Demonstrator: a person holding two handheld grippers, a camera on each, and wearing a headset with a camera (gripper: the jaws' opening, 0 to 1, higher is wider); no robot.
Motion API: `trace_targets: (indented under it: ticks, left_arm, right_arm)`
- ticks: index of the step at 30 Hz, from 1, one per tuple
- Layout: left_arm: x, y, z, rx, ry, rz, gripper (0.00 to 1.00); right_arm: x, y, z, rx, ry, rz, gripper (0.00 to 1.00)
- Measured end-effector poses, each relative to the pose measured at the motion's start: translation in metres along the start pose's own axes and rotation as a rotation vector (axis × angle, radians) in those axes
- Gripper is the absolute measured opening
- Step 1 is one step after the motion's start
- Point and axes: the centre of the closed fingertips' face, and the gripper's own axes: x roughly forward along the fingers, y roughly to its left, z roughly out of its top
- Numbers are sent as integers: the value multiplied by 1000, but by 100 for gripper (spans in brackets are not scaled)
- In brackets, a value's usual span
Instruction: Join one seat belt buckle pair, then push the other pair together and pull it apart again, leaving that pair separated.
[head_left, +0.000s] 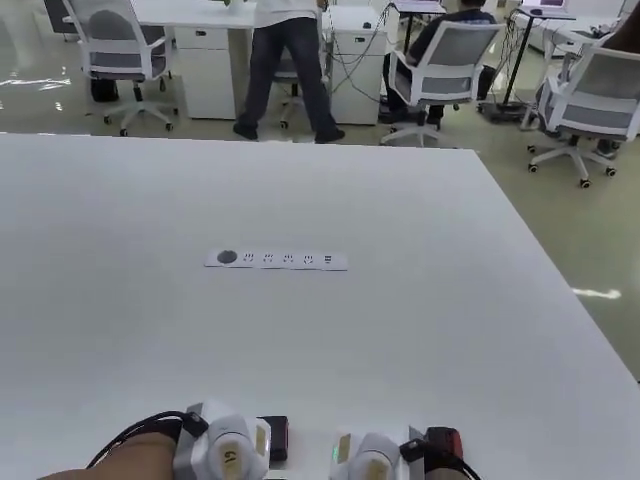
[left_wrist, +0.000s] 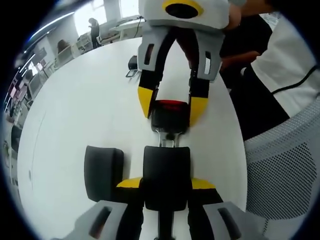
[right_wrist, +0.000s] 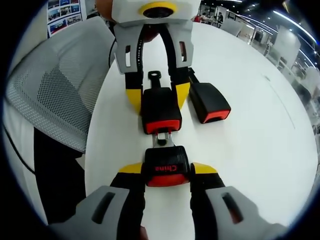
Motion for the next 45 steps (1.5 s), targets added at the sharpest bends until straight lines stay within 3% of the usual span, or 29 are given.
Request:
trace_targets:
  ticks: [8,29,33,45]
  left_arm:
    - [1,0,0,17,-8,-7,33]
    - [1,0,0,27,-1,-7,33]
    - [2,0,0,32,2,-9,33]
    - [1,2,-4,31,2,-4,33]
  right_arm:
    - [4,-1,2,-5,-25,21,32]
    - [12,1,12,-10,-38,20,32]
    - [14,2,19,-20,-34,17,32]
    - [12,1,17,-38,-16,13,32]
